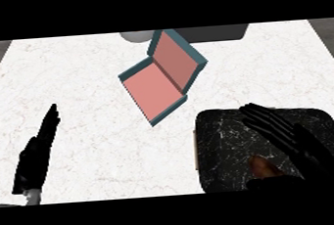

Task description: Pick the sweet potato from the tray and place it in the cardboard box

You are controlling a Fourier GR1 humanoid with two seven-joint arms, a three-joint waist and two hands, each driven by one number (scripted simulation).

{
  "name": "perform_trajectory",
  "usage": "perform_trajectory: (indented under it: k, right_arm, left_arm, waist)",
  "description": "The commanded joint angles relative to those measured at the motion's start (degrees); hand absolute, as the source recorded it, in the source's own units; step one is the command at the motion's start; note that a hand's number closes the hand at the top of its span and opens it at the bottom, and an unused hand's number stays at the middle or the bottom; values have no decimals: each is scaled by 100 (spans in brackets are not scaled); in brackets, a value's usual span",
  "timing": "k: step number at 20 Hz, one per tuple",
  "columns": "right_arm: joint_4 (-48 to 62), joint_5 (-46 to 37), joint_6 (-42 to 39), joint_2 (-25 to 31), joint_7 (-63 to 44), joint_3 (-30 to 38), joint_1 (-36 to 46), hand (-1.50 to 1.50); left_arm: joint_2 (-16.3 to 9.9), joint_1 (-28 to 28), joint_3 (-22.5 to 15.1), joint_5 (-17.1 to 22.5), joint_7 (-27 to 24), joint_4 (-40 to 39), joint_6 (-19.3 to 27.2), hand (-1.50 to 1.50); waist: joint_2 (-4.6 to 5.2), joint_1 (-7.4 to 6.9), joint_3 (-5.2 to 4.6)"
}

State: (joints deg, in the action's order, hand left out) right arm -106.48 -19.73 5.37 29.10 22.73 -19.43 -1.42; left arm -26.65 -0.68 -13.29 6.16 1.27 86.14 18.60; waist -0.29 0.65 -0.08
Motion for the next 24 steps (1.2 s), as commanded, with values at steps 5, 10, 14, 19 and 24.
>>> perform_trajectory:
  k: [5,10,14,19,24]
  right_arm:
    - [-758,-1800,-647,1625,-960,111,37,-150]
    - [-1572,-2487,-2022,2633,-2155,-118,-101,-150]
    - [-2042,-3048,-2748,2622,-3089,-695,-455,-150]
    - [-2395,-3929,-3332,1998,-4123,-1677,-634,-150]
    - [-2121,-4542,-3425,1365,-4459,-1894,-608,-150]
  left_arm:
    - [109,245,74,-88,157,-179,89,0]
    - [-2,99,99,-62,295,47,35,0]
    - [-100,67,172,-27,258,118,-133,0]
    - [128,192,187,-143,298,16,-72,0]
    - [219,108,226,-406,355,84,-178,0]
  waist:
    - [1,91,-12]
    - [-38,86,-28]
    - [-14,10,-8]
    - [17,-29,3]
    - [20,-50,9]
